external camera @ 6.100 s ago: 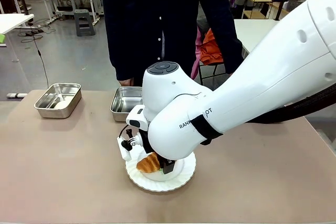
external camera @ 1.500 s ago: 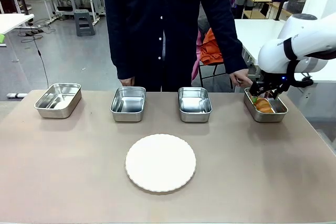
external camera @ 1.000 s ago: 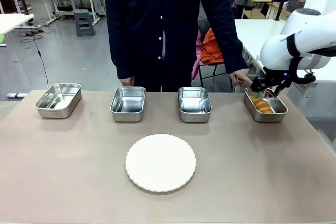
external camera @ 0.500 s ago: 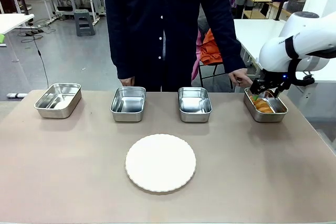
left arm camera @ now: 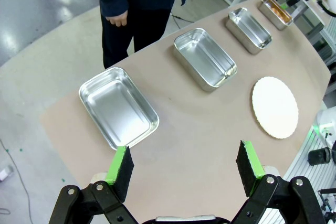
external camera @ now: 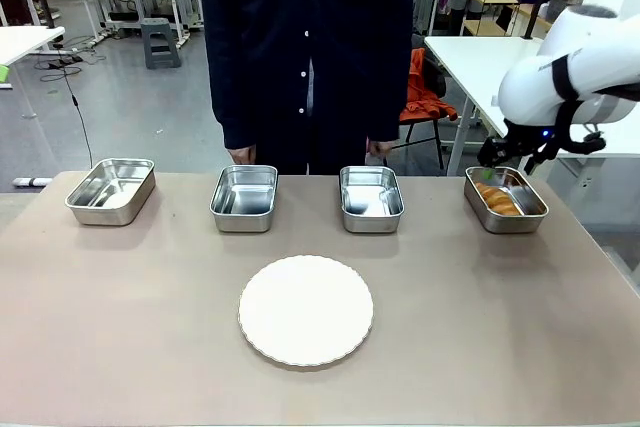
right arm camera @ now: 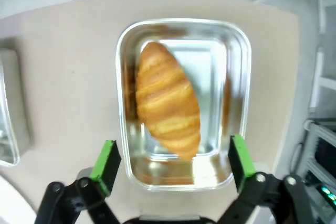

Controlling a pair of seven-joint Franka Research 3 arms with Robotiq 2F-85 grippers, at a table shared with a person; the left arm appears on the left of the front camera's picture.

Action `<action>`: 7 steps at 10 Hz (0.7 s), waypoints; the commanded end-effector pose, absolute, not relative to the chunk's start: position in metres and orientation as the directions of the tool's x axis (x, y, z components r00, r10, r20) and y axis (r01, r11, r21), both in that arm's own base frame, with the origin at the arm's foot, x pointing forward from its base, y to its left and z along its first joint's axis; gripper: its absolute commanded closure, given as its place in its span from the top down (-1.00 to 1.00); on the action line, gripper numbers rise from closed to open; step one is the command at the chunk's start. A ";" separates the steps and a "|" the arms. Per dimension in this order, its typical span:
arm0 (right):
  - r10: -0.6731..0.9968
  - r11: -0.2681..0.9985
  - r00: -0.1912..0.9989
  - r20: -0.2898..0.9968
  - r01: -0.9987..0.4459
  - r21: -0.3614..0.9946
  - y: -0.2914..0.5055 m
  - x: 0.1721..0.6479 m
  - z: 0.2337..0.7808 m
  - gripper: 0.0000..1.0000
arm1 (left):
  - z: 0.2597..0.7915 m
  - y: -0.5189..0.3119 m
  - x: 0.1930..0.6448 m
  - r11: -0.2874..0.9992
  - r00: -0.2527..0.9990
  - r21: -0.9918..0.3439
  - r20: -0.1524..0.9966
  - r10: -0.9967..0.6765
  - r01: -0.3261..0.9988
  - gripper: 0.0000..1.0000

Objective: Place the bread in the container.
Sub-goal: Place the Butter Roll into the Airtight Container indicated by the human.

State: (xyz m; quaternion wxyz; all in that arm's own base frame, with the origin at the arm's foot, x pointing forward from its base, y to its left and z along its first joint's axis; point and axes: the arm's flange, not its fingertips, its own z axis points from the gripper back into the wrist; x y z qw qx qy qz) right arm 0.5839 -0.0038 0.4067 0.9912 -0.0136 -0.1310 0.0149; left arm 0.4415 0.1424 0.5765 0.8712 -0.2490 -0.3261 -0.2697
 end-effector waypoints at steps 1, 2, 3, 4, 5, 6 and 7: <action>-0.090 0.995 0.936 0.340 0.101 -0.015 0.010 0.534 0.446 1.00 | 0.577 0.143 0.441 0.723 0.632 -0.258 0.711 -0.307 0.641 1.00; -0.092 0.995 0.930 0.357 0.102 -0.011 0.016 0.508 0.460 1.00 | 0.577 0.143 0.441 0.723 0.632 -0.258 0.711 -0.307 0.641 1.00; -0.098 0.995 0.922 0.376 0.099 0.015 0.022 0.477 0.472 1.00 | 0.577 0.143 0.441 0.723 0.632 -0.258 0.711 -0.307 0.641 1.00; -0.098 0.995 0.915 0.392 0.095 0.027 0.031 0.447 0.479 1.00 | 0.577 0.143 0.441 0.723 0.632 -0.258 0.711 -0.307 0.641 1.00; -0.082 0.997 0.906 0.415 0.068 0.048 0.041 0.417 0.479 1.00 | 0.577 0.143 0.441 0.723 0.632 -0.258 0.711 -0.307 0.641 1.00; -0.088 0.996 0.897 0.433 0.074 0.050 0.046 0.403 0.477 1.00 | 0.577 0.143 0.441 0.723 0.632 -0.258 0.711 -0.307 0.641 1.00; -0.065 0.998 0.892 0.448 0.064 0.017 0.056 0.385 0.471 1.00 | 0.577 0.143 0.441 0.723 0.632 -0.258 0.711 -0.307 0.641 1.00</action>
